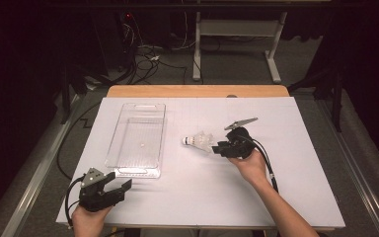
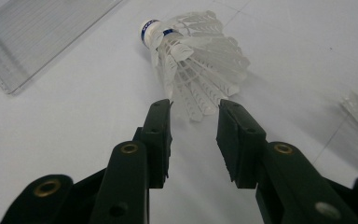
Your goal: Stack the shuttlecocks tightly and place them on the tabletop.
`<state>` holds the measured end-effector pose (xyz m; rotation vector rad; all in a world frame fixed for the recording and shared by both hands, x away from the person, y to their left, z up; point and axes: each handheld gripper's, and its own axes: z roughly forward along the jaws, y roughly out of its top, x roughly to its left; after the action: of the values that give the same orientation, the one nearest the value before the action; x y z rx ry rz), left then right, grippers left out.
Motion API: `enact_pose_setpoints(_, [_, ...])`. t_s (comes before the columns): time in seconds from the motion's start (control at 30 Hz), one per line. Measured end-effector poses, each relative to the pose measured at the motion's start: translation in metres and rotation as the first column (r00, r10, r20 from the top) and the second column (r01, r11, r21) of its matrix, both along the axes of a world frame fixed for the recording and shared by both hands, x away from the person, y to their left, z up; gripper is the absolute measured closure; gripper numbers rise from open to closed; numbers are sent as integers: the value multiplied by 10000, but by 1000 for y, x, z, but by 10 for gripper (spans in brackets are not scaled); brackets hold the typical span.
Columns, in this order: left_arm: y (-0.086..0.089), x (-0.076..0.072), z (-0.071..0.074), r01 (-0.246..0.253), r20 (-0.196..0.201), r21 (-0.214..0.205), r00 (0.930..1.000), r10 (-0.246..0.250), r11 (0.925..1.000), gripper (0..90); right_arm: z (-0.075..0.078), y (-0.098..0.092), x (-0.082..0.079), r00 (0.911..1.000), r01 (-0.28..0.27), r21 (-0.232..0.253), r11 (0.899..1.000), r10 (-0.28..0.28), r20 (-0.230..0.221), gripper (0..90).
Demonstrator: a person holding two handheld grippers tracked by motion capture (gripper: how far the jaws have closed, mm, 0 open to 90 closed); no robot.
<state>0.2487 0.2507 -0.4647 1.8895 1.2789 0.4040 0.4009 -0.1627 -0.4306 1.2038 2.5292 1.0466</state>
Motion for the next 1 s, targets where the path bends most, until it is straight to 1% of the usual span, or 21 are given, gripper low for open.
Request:
enact_pose_setpoints(0.53, [0,0,0,-29,-3,-42,10000,29,10000,316,2,-15,-9,9998,124,117,9999,-125,140,651])
enact_pose_setpoints(1.0, [0,0,0,-35,-4,-53,10000,35,10000,316,5,-29,-17,9989,267,262,9993,-277,366,631])
